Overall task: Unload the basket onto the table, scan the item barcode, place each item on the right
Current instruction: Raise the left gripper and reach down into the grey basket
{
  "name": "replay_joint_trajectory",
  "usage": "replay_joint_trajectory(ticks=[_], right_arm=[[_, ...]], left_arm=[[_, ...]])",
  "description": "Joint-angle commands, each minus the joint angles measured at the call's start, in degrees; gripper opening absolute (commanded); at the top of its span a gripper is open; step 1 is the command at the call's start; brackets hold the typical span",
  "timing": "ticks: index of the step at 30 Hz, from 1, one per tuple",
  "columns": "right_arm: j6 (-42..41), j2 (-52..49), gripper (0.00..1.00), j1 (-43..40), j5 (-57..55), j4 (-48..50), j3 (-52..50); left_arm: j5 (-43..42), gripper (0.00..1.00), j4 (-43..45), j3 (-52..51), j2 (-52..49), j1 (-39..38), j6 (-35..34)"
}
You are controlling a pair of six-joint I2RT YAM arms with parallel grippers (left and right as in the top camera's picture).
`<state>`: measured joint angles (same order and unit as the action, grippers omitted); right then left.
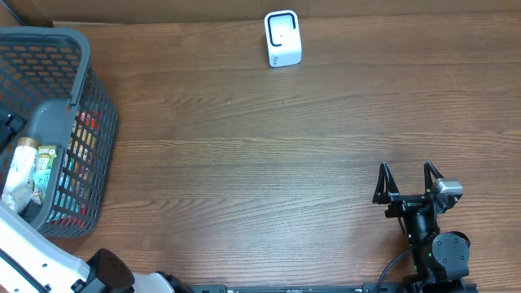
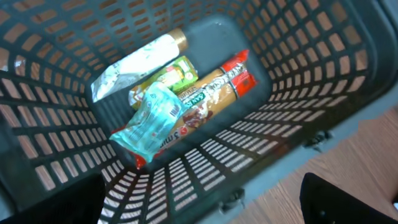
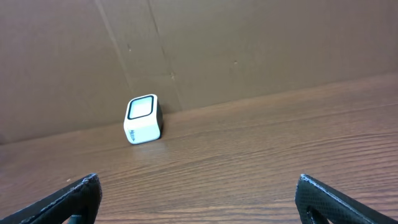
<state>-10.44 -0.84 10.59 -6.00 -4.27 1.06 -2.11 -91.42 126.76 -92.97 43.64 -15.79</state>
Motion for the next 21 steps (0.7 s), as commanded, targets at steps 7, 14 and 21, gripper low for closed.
replay_joint_trajectory(ticks=[7,14,21], right_arm=[[0.48,0.68,1.00,0.28,-0.39,0.35,-0.61],[0.48,0.68,1.00,0.28,-0.39,0.35,-0.61],[0.48,0.68,1.00,0.28,-0.39,0.35,-0.61]], left_arm=[[1.53,0.91,4.61,-9.51,-2.27,0.39,-3.72],[4.39,0.94,7.50,-14.60,-2.27,2.91,-7.61],[3.85,0.91,12.83,-17.86,-2.29,5.75,-7.37]])
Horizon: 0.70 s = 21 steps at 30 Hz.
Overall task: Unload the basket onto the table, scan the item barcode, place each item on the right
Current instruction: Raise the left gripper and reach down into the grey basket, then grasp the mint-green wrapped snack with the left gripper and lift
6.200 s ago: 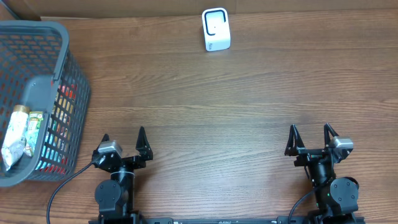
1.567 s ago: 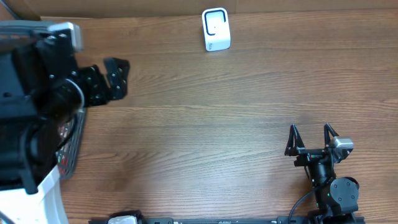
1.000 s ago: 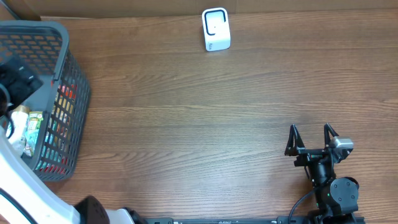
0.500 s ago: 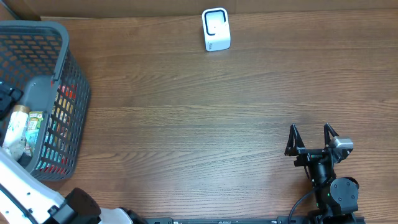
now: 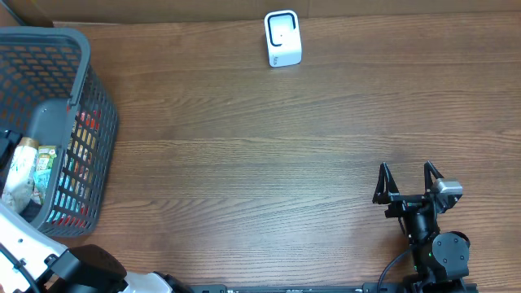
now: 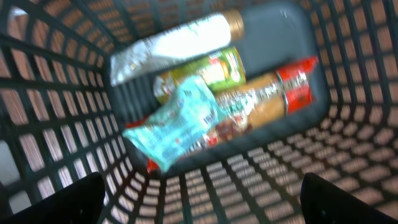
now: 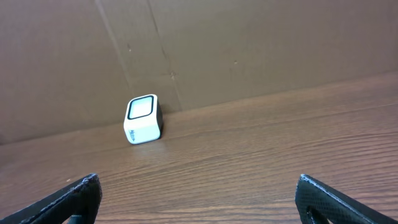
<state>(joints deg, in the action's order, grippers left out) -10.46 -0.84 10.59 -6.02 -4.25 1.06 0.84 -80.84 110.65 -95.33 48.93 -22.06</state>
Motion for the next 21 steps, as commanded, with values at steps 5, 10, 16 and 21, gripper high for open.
replay_joint_trajectory(ticks=[5,10,16,21], right_arm=[[0.48,0.68,1.00,0.28,-0.37,0.33,-0.61],[0.48,0.68,1.00,0.28,-0.37,0.33,-0.61],[0.50,0.68,1.00,0.28,-0.37,0.33,-0.61],[0.50,0.68,1.00,0.28,-0.37,0.33,-0.61]], left_arm=[[-0.42,0.91,9.25,-6.88,0.07,-0.70,3.89],[2.78,0.81,12.87,-14.78,0.00,-0.94,5.55],[4.07,0.81,19.74,-26.38,0.00,-0.96,9.38],[4.52,0.86,28.00,-35.12,-0.02,-0.96,12.55]])
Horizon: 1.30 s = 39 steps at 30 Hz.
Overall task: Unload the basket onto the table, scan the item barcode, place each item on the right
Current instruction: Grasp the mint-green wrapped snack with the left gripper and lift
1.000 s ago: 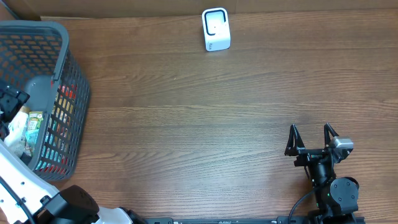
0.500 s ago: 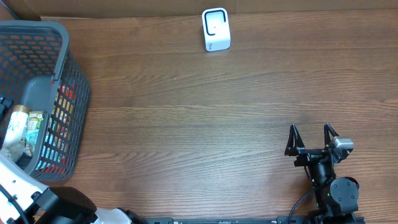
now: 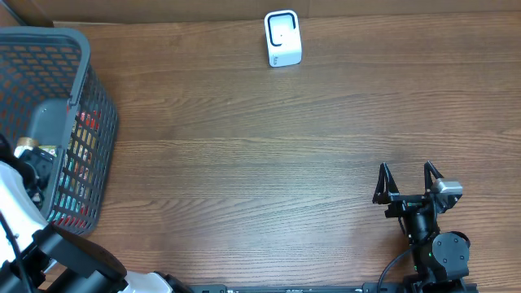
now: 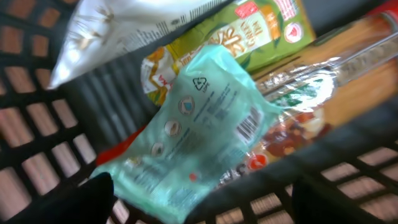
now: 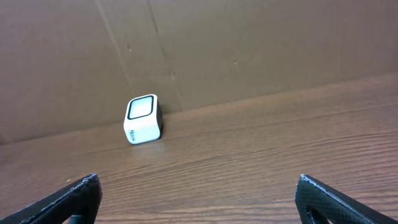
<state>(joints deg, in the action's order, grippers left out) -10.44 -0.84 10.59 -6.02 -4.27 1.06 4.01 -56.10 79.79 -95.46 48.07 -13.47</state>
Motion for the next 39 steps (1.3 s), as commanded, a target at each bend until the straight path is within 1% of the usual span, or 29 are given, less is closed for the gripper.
replay_joint_trajectory(ticks=[1,4,7,12,14,17,18,19,20,21,22,23,25,27,30,31,33,38,39], right_arm=[[0.48,0.68,1.00,0.28,-0.37,0.35,-0.61],[0.48,0.68,1.00,0.28,-0.37,0.35,-0.61],[0.48,0.68,1.00,0.28,-0.37,0.35,-0.61],[0.48,0.68,1.00,0.28,-0.37,0.35,-0.61],[0.48,0.68,1.00,0.28,-0.37,0.35,-0.61],[0.48,0.68,1.00,0.28,-0.37,0.35,-0.61],[0.48,0.68,1.00,0.28,-0.37,0.35,-0.61],[0.48,0.68,1.00,0.28,-0.37,0.35,-0.61],[0.48,0.68,1.00,0.28,-0.37,0.35,-0.61],[0.48,0.68,1.00,0.28,-0.37,0.35,-0.61],[0.46,0.68,1.00,0.28,-0.37,0.35,-0.61],[0.48,0.68,1.00,0.28,-0.37,0.35,-0.61],[0.48,0.68,1.00,0.28,-0.37,0.35,-0.61],[0.48,0.68,1.00,0.28,-0.37,0.35,-0.61],[0.48,0.68,1.00,0.28,-0.37,0.35,-0.61],[0.46,0.68,1.00,0.28,-0.37,0.35,-0.61],[0.48,0.68,1.00,0.28,-0.37,0.35,-0.61],[0.48,0.68,1.00,0.28,-0.37,0.35,-0.61],[0.48,0.68,1.00,0.28,-0.37,0.35,-0.61]], left_arm=[[1.33,0.88,5.79,-6.29,0.11,-0.11,5.11],[1.36,0.91,9.01,-8.92,0.09,-0.11,6.82],[1.62,0.92,11.23,-10.16,-0.11,-0.11,7.10],[2.38,0.93,11.32,-10.16,-3.30,-0.11,7.13],[2.38,0.90,10.84,-10.16,-6.08,-0.13,7.13],[2.36,0.77,10.58,-10.16,-8.24,-0.11,7.34],[2.36,0.70,10.69,-10.16,-8.37,-0.11,7.34],[2.36,0.59,10.97,-10.14,-8.35,-0.11,7.37],[2.32,0.45,11.13,-9.90,-8.13,-0.11,7.69],[2.10,0.20,10.91,-9.14,-7.91,-0.13,7.72],[1.51,0.12,10.32,-8.26,-7.69,-0.13,7.72],[1.09,0.07,9.79,-7.56,-7.61,-0.13,7.72],[0.39,0.04,7.50,-4.72,-7.45,-0.13,7.45],[-0.02,0.04,4.44,-1.09,-7.45,-0.15,5.88],[-4.83,0.04,-0.52,5.81,-7.45,-0.24,5.40],[-7.78,0.04,-3.45,9.60,-7.45,-0.42,4.46],[-10.56,0.04,-8.17,15.58,-7.43,-1.05,4.24],[-11.13,0.04,-21.38,34.16,-7.04,-5.14,4.24],[-11.13,0.04,-24.26,39.15,-6.73,-6.60,4.24]])
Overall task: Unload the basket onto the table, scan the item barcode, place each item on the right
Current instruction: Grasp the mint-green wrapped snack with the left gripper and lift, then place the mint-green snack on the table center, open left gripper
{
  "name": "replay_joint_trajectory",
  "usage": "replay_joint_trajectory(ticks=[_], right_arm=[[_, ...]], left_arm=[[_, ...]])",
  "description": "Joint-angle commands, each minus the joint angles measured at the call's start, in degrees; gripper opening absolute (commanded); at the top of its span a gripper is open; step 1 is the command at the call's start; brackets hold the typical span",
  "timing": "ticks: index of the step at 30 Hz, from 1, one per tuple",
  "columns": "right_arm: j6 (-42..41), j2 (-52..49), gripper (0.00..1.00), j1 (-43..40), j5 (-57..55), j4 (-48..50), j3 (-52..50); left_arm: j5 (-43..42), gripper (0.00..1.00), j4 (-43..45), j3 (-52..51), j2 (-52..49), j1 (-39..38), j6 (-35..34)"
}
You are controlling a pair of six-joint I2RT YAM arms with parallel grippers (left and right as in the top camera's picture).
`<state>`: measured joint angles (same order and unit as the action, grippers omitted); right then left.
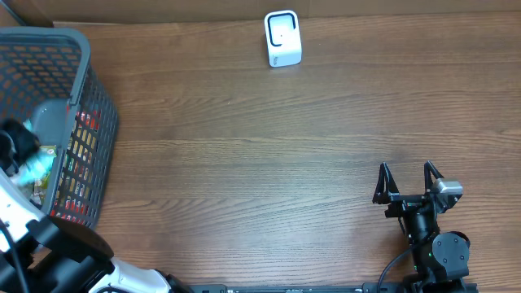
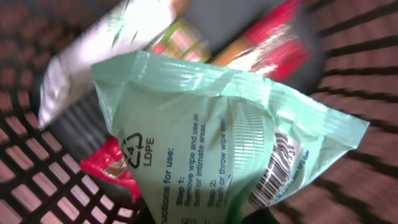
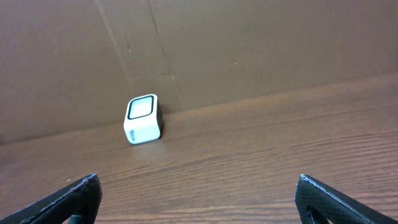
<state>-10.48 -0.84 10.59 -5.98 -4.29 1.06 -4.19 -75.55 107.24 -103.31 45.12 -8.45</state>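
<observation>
A mint-green plastic packet (image 2: pixel 205 143) with a barcode (image 2: pixel 277 173) on its right corner fills the left wrist view. My left gripper (image 2: pixel 211 219) is shut on its lower edge, inside the grey basket (image 1: pixel 91 98). From overhead the packet (image 1: pixel 37 168) shows beside the left gripper (image 1: pixel 15 145) at the basket's left side. The white scanner (image 1: pixel 282 38) stands at the table's far edge, also visible as the scanner (image 3: pixel 143 118) against the cardboard wall. My right gripper (image 1: pixel 404 183) rests open near the front right, nothing between its fingers (image 3: pixel 74 199).
Beneath the packet in the basket lie a white-silver pouch (image 2: pixel 87 68), a green carton (image 2: pixel 183 40) and a long red-ended pasta pack (image 2: pixel 273 37). A brown cardboard wall (image 3: pixel 249 43) backs the wooden table (image 1: pixel 260 163).
My left gripper was open just above the mint-green packet lying in the basket. Now it is shut on the packet, which is raised off the other goods. The right arm has not moved.
My left gripper looked down into the basket from above its rim, then from lower inside it, then from close over the mint-green packet, always open. Now it holds that packet off the pile. The right gripper stayed open at the front right throughout.
</observation>
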Motion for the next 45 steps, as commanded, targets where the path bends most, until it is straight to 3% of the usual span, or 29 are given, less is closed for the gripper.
replay_joint_trajectory(ticks=[1,9,19,23,31,38,45], right_arm=[[0.50,0.68,1.00,0.28,-0.42,0.37,-0.61],[0.52,0.68,1.00,0.28,-0.42,0.37,-0.61],[0.52,0.68,1.00,0.28,-0.42,0.37,-0.61],[0.52,0.68,1.00,0.28,-0.42,0.37,-0.61],[0.52,0.68,1.00,0.28,-0.42,0.37,-0.61],[0.52,0.68,1.00,0.28,-0.42,0.37,-0.61],[0.52,0.68,1.00,0.28,-0.42,0.37,-0.61]], left_arm=[[-2.93,0.04,-6.69,15.23,1.38,-4.83,-0.76],[-2.95,0.04,-15.63,36.89,4.94,-16.28,-0.76],[-3.34,0.04,-21.24,38.36,8.24,-38.86,-0.79],[-2.89,0.04,-21.11,33.09,7.85,-47.93,-2.27],[-2.91,0.04,-16.37,14.38,6.58,-57.75,-5.57],[-6.75,0.04,-0.33,-8.00,6.43,-63.30,-7.65],[-9.55,0.04,25.24,-27.74,5.18,-70.90,-11.08]])
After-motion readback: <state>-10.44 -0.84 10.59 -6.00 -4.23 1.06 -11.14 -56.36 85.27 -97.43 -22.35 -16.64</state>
